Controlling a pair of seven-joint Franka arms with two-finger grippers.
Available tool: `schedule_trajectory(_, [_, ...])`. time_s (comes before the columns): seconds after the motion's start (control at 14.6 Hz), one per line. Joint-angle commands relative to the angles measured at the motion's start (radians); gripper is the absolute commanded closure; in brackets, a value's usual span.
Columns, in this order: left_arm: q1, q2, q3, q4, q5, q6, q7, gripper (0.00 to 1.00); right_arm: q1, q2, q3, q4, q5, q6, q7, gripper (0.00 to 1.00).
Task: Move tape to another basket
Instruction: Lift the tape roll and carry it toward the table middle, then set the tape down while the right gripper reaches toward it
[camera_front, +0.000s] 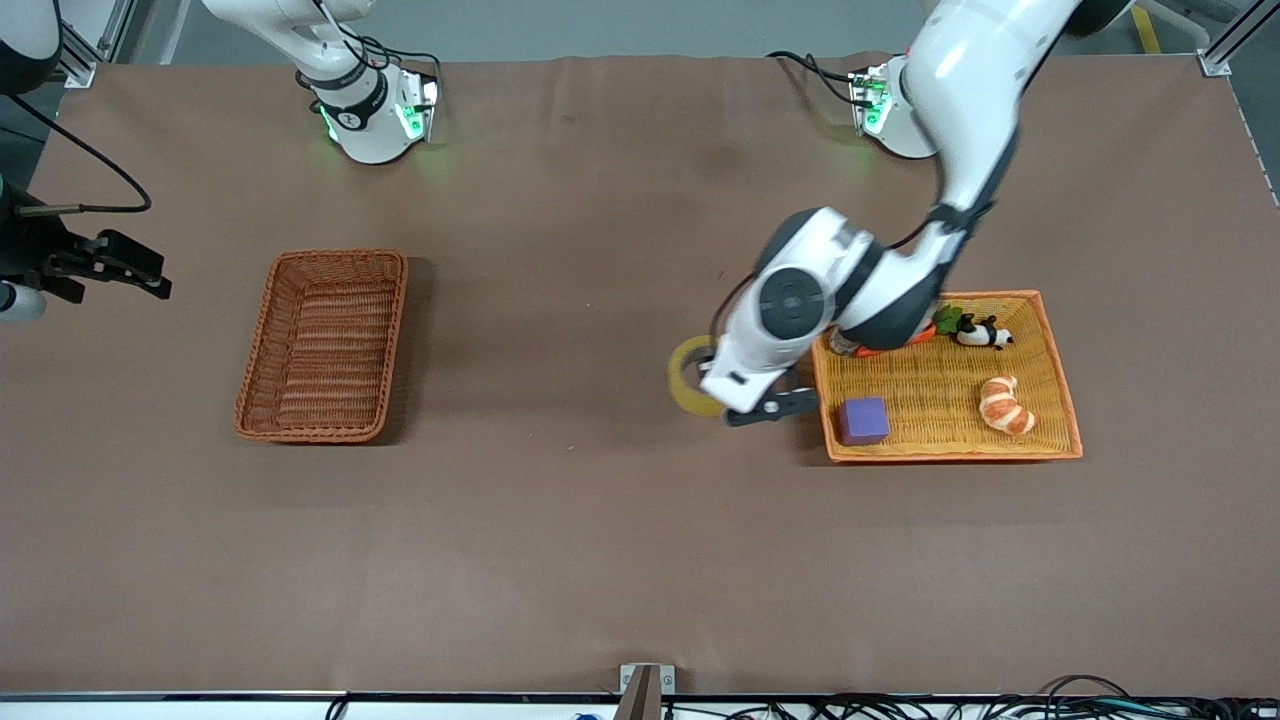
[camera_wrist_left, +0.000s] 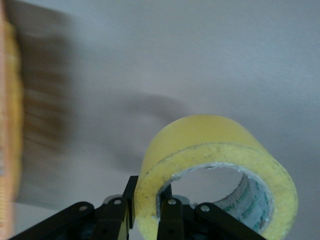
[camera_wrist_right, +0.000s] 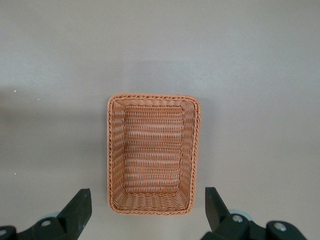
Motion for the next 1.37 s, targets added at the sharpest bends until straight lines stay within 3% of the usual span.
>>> schedule_trajectory(0.0, [-0.07,0.092,0.005,0.118,0.015,0.008,-0.063,0.96,-0.021,-0.01,0.016,-0.016,0.001,0.005,-0.01,0.0])
schedule_trajectory(0.27, [-0.172,0.145,0.005,0.12,0.014,0.152,-0.112,0.93,-0.021,-0.01,0.016,-0.015,0.001,0.01,-0.009,0.0])
schedule_trajectory(0.69, [-0.265,0.221,0.005,0.117,0.017,0.201,-0.102,0.81,-0.023,-0.007,0.016,-0.013,0.001,0.01,-0.012,0.0])
schedule_trajectory(1.03, [-0.259,0.182,0.002,0.109,0.011,0.12,-0.112,0.39,-0.014,-0.007,0.022,-0.018,0.002,0.002,-0.004,0.0])
schedule_trajectory(1.1, [-0.253,0.16,-0.001,0.106,0.011,0.085,-0.111,0.27,-0.015,-0.004,0.036,-0.019,0.004,0.003,0.0,0.0])
schedule_trajectory(1.3, [-0.246,0.057,0.005,0.105,0.024,-0.097,-0.109,0.03,-0.015,0.019,0.152,-0.051,0.007,0.029,0.075,0.0])
